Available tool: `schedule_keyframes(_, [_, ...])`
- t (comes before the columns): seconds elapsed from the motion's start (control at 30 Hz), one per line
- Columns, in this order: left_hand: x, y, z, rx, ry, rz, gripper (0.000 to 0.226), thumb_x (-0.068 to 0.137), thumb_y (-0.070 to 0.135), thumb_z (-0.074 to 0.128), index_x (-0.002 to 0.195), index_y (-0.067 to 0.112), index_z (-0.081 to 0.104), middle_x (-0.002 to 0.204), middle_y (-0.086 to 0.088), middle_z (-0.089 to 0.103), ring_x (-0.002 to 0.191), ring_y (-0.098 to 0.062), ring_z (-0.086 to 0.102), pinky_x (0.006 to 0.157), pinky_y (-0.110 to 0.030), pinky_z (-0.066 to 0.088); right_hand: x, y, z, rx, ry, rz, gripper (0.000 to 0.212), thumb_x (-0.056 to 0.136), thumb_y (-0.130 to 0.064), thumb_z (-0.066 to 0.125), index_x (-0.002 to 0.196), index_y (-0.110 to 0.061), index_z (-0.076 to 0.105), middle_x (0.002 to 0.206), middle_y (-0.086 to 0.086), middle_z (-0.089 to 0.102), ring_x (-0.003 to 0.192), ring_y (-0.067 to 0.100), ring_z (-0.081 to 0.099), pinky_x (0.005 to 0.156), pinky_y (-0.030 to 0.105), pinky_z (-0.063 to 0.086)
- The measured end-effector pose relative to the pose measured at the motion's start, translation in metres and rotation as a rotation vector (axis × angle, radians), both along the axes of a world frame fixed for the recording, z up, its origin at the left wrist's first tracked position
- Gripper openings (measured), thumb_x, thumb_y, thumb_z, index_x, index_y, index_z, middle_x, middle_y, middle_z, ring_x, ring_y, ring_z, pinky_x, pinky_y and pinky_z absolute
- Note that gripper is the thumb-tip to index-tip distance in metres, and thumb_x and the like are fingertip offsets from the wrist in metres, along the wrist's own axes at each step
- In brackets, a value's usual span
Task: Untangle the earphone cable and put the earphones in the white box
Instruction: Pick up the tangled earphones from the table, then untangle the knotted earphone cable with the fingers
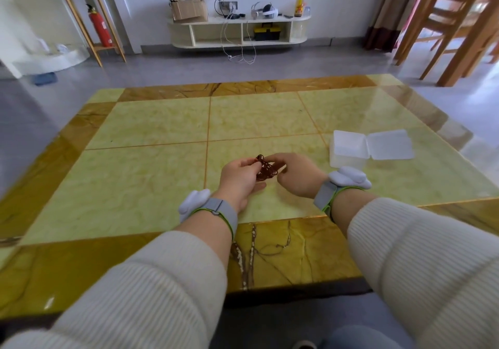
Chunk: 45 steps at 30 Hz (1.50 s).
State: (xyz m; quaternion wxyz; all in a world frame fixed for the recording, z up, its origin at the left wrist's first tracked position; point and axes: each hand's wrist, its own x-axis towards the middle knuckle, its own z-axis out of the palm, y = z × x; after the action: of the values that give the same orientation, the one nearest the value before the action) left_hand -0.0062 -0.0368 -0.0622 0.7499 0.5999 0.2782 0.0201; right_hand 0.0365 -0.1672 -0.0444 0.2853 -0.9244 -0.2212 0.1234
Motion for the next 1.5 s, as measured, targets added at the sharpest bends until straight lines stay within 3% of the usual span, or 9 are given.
schedule_keyframes(0.23, [-0.026, 0.007, 0.002, -0.057, -0.096, 0.099, 0.028, 0.093, -0.002, 0.057, 0.118, 0.01, 0.058, 0.109, -0.013, 0.067, 0.088, -0.022, 0.07, 0.058, -0.027, 0.057, -0.019, 0.013, 0.001, 0.204, 0.009, -0.064, 0.049, 0.084, -0.001, 0.05, 0.126, -0.02, 0.066, 0.111, -0.004, 0.07, 0.092, 0.012, 0.06, 0.085, 0.029, 0.05])
schedule_keyframes(0.37, [-0.037, 0.011, -0.001, -0.079, -0.148, 0.119, 0.036, 0.092, -0.005, 0.056, 0.125, 0.009, 0.055, 0.114, -0.014, 0.065, 0.09, -0.023, 0.069, 0.063, -0.029, 0.058, -0.029, 0.019, -0.001, 0.322, 0.057, -0.112, 0.039, 0.089, -0.003, 0.048, 0.121, -0.014, 0.069, 0.102, 0.002, 0.071, 0.08, 0.009, 0.059, 0.066, 0.019, 0.046])
schedule_keyframes(0.53, [-0.046, 0.018, -0.013, -0.091, -0.164, 0.096, 0.043, 0.092, -0.004, 0.058, 0.134, 0.005, 0.053, 0.121, -0.015, 0.064, 0.103, -0.026, 0.068, 0.073, -0.031, 0.06, -0.038, 0.028, -0.013, 0.395, 0.056, -0.15, 0.029, 0.094, -0.008, 0.053, 0.116, -0.013, 0.071, 0.091, 0.002, 0.071, 0.074, 0.007, 0.061, 0.063, 0.019, 0.05])
schedule_keyframes(0.67, [-0.05, 0.023, -0.018, -0.151, -0.193, 0.092, 0.041, 0.093, 0.003, 0.06, 0.133, 0.003, 0.053, 0.119, -0.018, 0.066, 0.1, -0.025, 0.069, 0.081, -0.037, 0.059, -0.039, 0.035, -0.019, 0.465, 0.058, -0.187, 0.027, 0.093, -0.007, 0.055, 0.112, -0.012, 0.072, 0.089, 0.001, 0.07, 0.078, 0.011, 0.063, 0.063, 0.018, 0.048])
schedule_keyframes(0.8, [-0.05, 0.028, -0.023, -0.167, -0.198, 0.118, 0.029, 0.095, 0.009, 0.061, 0.123, 0.007, 0.058, 0.112, -0.016, 0.069, 0.093, -0.022, 0.069, 0.071, -0.032, 0.06, -0.039, 0.042, -0.022, 0.49, 0.039, -0.213, 0.026, 0.093, -0.008, 0.056, 0.113, -0.012, 0.072, 0.089, -0.003, 0.068, 0.074, 0.003, 0.062, 0.062, 0.014, 0.047])
schedule_keyframes(0.93, [-0.048, 0.03, -0.026, -0.154, -0.19, 0.144, 0.013, 0.095, 0.008, 0.06, 0.107, 0.013, 0.062, 0.105, -0.014, 0.07, 0.094, -0.024, 0.071, 0.067, -0.031, 0.059, -0.039, 0.045, -0.026, 0.497, 0.016, -0.229, 0.025, 0.093, -0.011, 0.057, 0.112, -0.013, 0.073, 0.092, -0.004, 0.069, 0.08, 0.007, 0.062, 0.074, 0.024, 0.052])
schedule_keyframes(1.17, [-0.044, 0.025, -0.023, -0.1, -0.194, 0.157, 0.014, 0.093, 0.006, 0.06, 0.104, 0.014, 0.064, 0.106, -0.014, 0.071, 0.095, -0.024, 0.072, 0.062, -0.028, 0.058, -0.041, 0.044, -0.033, 0.524, -0.006, -0.283, 0.023, 0.092, -0.017, 0.058, 0.11, -0.018, 0.073, 0.096, -0.006, 0.071, 0.086, 0.008, 0.065, 0.086, 0.036, 0.056])
schedule_keyframes(1.33, [-0.045, 0.025, -0.019, -0.039, -0.211, 0.103, 0.028, 0.091, 0.001, 0.059, 0.115, 0.017, 0.058, 0.109, -0.014, 0.07, 0.093, -0.024, 0.072, 0.065, -0.031, 0.058, -0.044, 0.039, -0.035, 0.514, -0.008, -0.278, 0.022, 0.092, -0.021, 0.059, 0.11, -0.021, 0.072, 0.098, -0.007, 0.072, 0.084, 0.008, 0.064, 0.086, 0.04, 0.057])
schedule_keyframes(1.5, [-0.049, 0.027, -0.015, 0.028, -0.224, -0.027, 0.047, 0.09, -0.003, 0.059, 0.126, 0.028, 0.056, 0.109, -0.009, 0.069, 0.097, -0.022, 0.071, 0.078, -0.041, 0.06, -0.047, 0.034, -0.034, 0.548, -0.013, -0.294, 0.014, 0.091, -0.02, 0.061, 0.097, -0.027, 0.072, 0.088, -0.011, 0.071, 0.081, 0.007, 0.064, 0.081, 0.042, 0.057])
